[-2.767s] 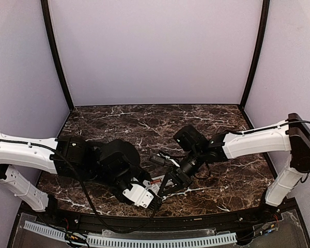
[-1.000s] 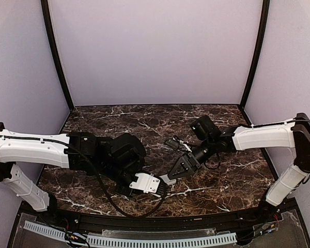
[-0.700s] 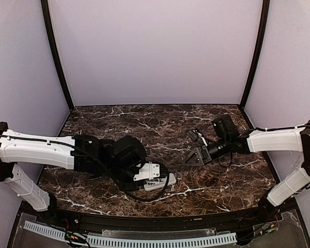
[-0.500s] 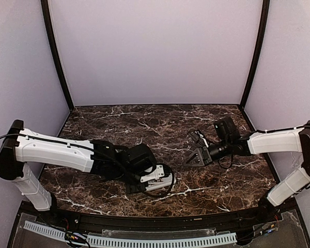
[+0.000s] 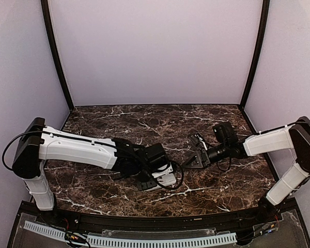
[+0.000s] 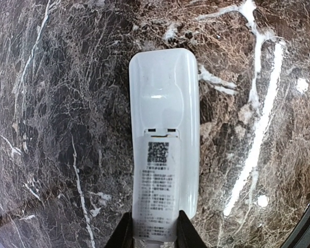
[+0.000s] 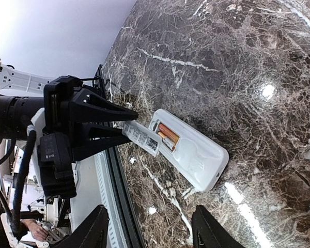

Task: Load the batteries into the remote control
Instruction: Load the battery cover onto the remote control without the battery cover.

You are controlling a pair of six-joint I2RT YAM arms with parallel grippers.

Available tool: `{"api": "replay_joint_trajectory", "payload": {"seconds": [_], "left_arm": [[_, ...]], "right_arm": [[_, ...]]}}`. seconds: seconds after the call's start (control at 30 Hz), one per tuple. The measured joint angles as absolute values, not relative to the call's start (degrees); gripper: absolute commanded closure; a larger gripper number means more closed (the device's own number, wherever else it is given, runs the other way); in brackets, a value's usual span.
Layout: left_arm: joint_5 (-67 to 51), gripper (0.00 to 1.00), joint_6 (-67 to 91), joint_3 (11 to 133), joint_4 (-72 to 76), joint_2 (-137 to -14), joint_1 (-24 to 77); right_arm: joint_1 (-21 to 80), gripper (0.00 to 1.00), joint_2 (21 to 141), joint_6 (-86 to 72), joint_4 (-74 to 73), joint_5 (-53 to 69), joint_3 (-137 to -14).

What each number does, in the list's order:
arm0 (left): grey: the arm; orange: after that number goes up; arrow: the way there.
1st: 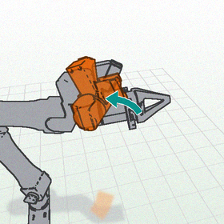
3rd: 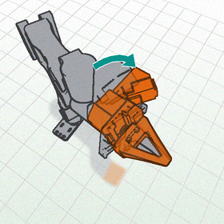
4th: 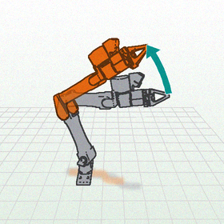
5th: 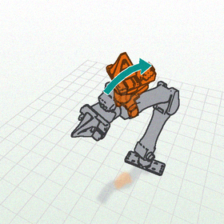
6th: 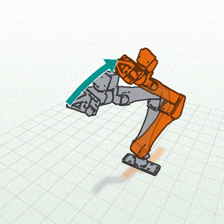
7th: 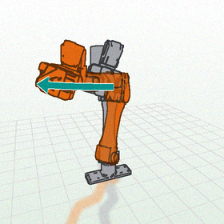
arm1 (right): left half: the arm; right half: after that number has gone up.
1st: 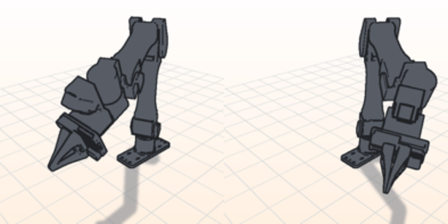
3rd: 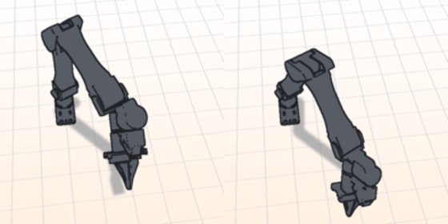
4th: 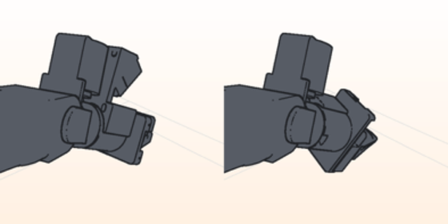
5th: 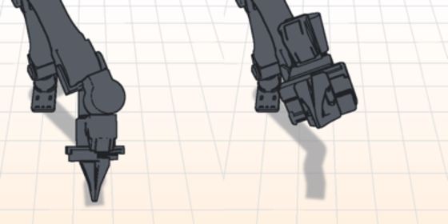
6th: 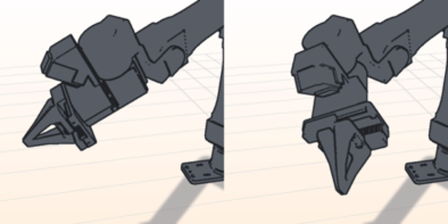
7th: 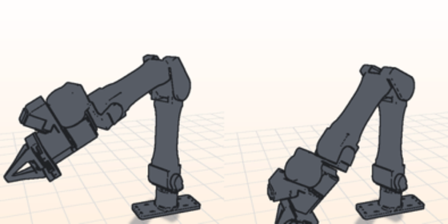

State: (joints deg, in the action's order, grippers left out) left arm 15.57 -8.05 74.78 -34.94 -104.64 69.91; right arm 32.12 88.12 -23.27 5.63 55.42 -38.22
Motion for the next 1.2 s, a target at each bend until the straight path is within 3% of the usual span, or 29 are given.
{"api": "replay_joint_trajectory", "payload": {"seconds": [1.2], "left_arm": [[12.9,0.86,-7.7,76.7,-36.9,-108.2,67.6]], "right_arm": [[31.8,0.47,90.2,-23.2,7.7,57.2,-38.2]]}}
